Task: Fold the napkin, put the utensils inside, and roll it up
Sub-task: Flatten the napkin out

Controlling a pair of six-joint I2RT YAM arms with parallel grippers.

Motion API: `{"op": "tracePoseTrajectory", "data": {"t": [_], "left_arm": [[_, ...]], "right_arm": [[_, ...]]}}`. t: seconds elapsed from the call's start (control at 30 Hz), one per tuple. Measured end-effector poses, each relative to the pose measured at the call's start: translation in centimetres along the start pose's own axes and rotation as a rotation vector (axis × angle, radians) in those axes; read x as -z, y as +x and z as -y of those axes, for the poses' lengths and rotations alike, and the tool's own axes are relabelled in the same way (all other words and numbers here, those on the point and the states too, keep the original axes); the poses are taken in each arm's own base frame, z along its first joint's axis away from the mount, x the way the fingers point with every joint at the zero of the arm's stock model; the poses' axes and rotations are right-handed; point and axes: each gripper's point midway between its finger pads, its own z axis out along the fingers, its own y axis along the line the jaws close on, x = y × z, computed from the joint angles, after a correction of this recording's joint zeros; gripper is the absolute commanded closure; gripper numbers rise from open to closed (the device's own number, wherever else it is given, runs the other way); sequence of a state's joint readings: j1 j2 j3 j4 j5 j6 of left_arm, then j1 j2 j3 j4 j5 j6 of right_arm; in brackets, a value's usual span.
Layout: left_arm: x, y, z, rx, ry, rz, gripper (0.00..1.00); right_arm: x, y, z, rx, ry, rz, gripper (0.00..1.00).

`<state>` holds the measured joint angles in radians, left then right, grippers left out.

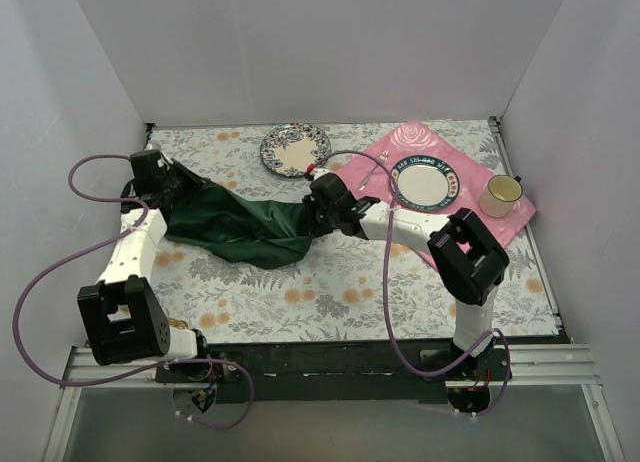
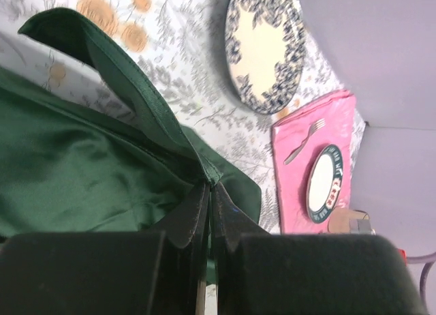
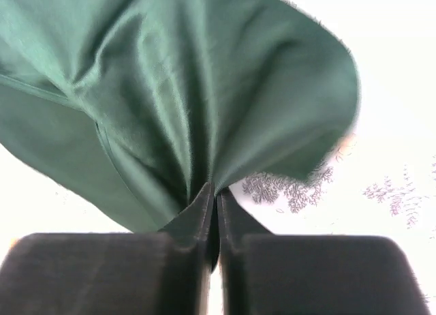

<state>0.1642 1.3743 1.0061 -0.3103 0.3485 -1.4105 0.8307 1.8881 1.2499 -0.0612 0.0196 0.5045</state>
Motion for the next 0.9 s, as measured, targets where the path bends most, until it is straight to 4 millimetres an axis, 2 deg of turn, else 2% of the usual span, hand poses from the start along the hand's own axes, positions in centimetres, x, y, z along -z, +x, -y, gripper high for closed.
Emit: {"op": "tracePoseTrajectory", "data": {"t": [0.1,0.2,0.3,0.37,0.43,0.5,0.6,0.67,0.7,0.73,0.8,0.87,0.9], "left_arm": [[1.3,-2.2,2.2,-0.022,0.022,0.061,1.0],[3.3,-5.3,4.9,-0.054,0.042,0.165,1.0],[6.6,-8.8,7.7,-0.087,0.055,0.309,1.0],[9.5,-11.1,9.5,-0.106,0.06,0.421,1.0],[12.8,-13.0,11.2,-0.122,0.069,0.531,1.0],[16.8,-14.7,12.9,-0.144,0.084,0.652,1.0],[22.0,-16.3,14.8,-0.174,0.1,0.802,1.0],[24.8,-16.9,15.7,-0.202,0.112,0.878,1.0],[25.5,-17.1,16.0,-0.215,0.115,0.898,1.0],[26.1,-17.2,16.4,-0.231,0.121,0.915,1.0],[26.1,-17.3,17.4,-0.278,0.156,0.911,1.0],[24.0,-17.0,18.3,-0.32,0.197,0.839,1.0],[22.0,-16.6,18.6,-0.342,0.218,0.776,1.0]], "right_arm": [[0.8,-2.5,-0.4,0.065,0.027,0.03,0.99],[2.3,-5.2,-1.4,0.147,0.021,0.065,0.99],[5.1,-7.0,-2.9,0.245,-0.002,0.089,0.99],[7.6,-8.1,-4.7,0.316,-0.032,0.113,0.99],[10.7,-8.8,-7.8,0.393,-0.084,0.158,0.99],[14.3,-8.6,-11.8,0.47,-0.165,0.201,0.99],[20.0,-7.1,-17.8,0.535,-0.337,0.253,0.99],[23.5,-5.8,-20.0,0.537,-0.442,0.269,0.99],[25.3,-5.3,-20.3,0.522,-0.483,0.289,0.99],[26.3,-5.0,-19.9,0.509,-0.49,0.299,0.99],[27.8,-4.4,-17.6,0.453,-0.468,0.335,0.99],[27.9,-4.0,-15.3,0.402,-0.412,0.368,0.99],[27.7,-4.0,-14.0,0.369,-0.38,0.383,0.99]]}}
